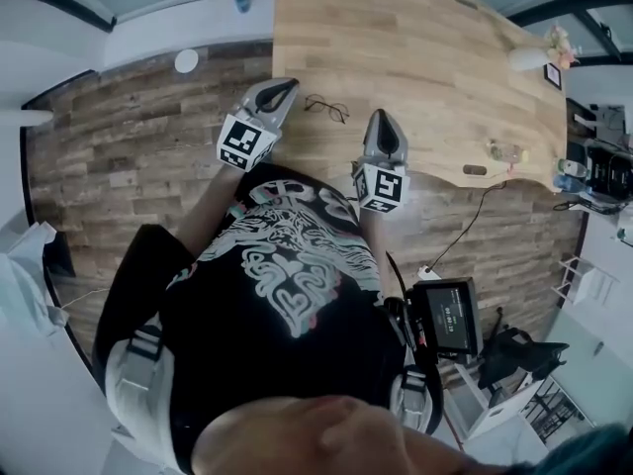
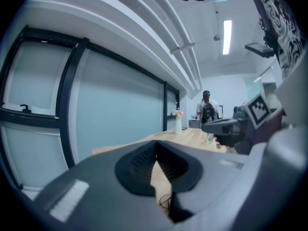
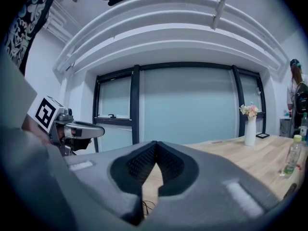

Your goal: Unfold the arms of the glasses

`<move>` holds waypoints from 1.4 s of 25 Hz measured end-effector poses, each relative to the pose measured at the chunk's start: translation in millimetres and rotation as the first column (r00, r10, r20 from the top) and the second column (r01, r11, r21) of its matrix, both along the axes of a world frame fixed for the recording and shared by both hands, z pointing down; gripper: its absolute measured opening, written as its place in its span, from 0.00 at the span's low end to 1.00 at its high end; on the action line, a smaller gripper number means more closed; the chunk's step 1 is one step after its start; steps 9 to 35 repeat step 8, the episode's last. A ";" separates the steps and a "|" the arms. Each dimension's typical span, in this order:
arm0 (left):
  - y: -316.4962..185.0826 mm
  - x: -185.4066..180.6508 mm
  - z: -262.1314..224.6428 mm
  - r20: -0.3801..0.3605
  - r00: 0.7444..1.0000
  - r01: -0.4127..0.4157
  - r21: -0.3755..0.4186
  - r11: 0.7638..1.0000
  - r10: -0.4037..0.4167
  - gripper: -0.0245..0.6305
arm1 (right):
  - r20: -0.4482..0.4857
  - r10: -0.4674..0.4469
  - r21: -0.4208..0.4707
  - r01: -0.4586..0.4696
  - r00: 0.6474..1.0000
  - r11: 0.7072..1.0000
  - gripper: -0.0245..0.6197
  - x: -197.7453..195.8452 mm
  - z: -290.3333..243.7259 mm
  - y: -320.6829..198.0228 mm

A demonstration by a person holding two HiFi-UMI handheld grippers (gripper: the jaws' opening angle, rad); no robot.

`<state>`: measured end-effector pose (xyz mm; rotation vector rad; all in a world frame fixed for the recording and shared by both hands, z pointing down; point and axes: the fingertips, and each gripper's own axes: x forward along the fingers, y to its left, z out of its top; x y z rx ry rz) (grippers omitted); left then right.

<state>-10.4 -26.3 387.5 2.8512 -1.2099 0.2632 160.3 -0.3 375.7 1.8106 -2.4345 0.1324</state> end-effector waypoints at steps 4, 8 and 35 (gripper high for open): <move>2.0 5.4 -3.6 0.005 1.000 0.006 0.018 1.000 -0.007 0.02 | -0.003 -0.010 0.009 0.010 1.000 1.000 0.04 1.5 -2.8 0.6; 3.1 10.8 -2.7 0.017 1.000 0.012 0.023 1.000 -0.012 0.02 | 0.003 -0.012 0.008 0.012 1.000 1.000 0.04 7.0 -1.4 2.0; 3.1 10.8 -2.7 0.017 1.000 0.012 0.023 1.000 -0.012 0.02 | 0.003 -0.012 0.008 0.012 1.000 1.000 0.04 7.0 -1.4 2.0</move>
